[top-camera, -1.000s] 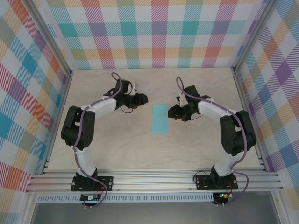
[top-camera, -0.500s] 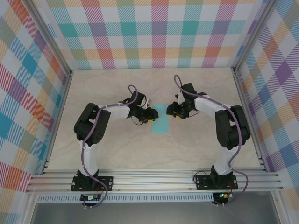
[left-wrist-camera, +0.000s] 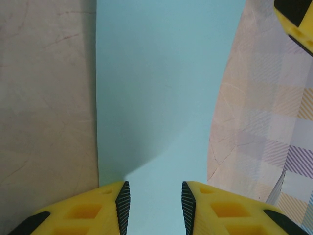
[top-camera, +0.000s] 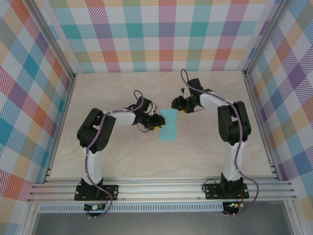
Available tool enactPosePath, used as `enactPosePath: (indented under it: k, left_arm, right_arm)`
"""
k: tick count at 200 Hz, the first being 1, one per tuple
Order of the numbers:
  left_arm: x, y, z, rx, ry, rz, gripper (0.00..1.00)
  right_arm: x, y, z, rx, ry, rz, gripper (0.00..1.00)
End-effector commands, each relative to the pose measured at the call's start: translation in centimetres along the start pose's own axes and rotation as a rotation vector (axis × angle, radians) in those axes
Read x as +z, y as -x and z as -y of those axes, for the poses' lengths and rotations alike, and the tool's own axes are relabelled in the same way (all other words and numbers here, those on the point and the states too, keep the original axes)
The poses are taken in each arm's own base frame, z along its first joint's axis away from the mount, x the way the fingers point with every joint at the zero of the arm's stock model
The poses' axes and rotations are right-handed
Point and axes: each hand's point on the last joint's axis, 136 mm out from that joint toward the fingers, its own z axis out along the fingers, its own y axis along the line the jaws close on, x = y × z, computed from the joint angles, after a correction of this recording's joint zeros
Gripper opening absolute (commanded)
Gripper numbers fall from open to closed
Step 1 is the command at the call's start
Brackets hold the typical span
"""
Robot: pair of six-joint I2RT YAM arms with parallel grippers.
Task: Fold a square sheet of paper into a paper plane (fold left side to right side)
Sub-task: Fold the triangle a second time at the center of the table.
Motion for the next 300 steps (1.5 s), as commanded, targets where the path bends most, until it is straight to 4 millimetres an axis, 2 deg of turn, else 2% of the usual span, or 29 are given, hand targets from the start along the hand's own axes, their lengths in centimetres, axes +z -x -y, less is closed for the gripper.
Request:
enactPosePath:
  k: [1, 40, 89, 133, 164, 196, 230, 260, 279, 283, 300]
  left_arm:
    - [0.1, -1.0, -0.6, -0.019, 0.026, -0.016, 0.35]
    - [0.2, -1.1, -0.5, -0.014, 0.023, -0.018, 0.35]
    - [-0.3, -0.8, 0.5, 0.01, 0.004, -0.002, 0.36]
    - [-2.5, -0.3, 1.9, 0.098, 0.015, 0.044, 0.45]
    - [-4.7, -0.3, 3.2, 0.21, 0.02, 0.111, 0.51]
    - [-6.1, -2.4, 4.5, 0.406, 0.078, 0.137, 0.54]
    - [-6.0, -5.4, 6.2, 0.605, 0.157, 0.142, 0.57]
    - [-4.9, -7.8, 7.1, 0.75, 0.25, 0.123, 0.61]
    - [-3.9, -8.1, 7.3, 0.804, 0.31, 0.115, 0.61]
    - [-3.7, -8.6, 6.7, 0.805, 0.341, 0.088, 0.61]
    - [-2.7, -8.9, 6.7, 0.837, 0.375, 0.075, 0.62]
  right_arm:
    - [0.9, 0.6, -0.3, -0.016, 0.028, -0.011, 0.51]
    - [2.2, 0.0, -0.2, 0.004, 0.064, -0.047, 0.51]
    - [2.9, -1.0, -0.3, 0.011, 0.107, -0.086, 0.4]
    - [2.2, -0.9, -0.6, -0.007, 0.108, -0.079, 0.33]
    - [1.6, -0.9, -1.0, -0.013, 0.112, -0.074, 0.22]
    - [0.9, -0.8, -1.5, 0.0, 0.107, -0.084, 0.11]
    - [0.0, -0.7, -2.2, 0.026, 0.102, -0.109, 0.06]
    - [-0.6, -0.8, -2.7, 0.05, 0.103, -0.141, 0.07]
    - [-0.7, -0.8, -2.8, 0.054, 0.101, -0.145, 0.07]
    - [-0.7, -0.8, -2.8, 0.057, 0.101, -0.147, 0.07]
    - [-0.7, -0.9, -2.8, 0.062, 0.1, -0.154, 0.07]
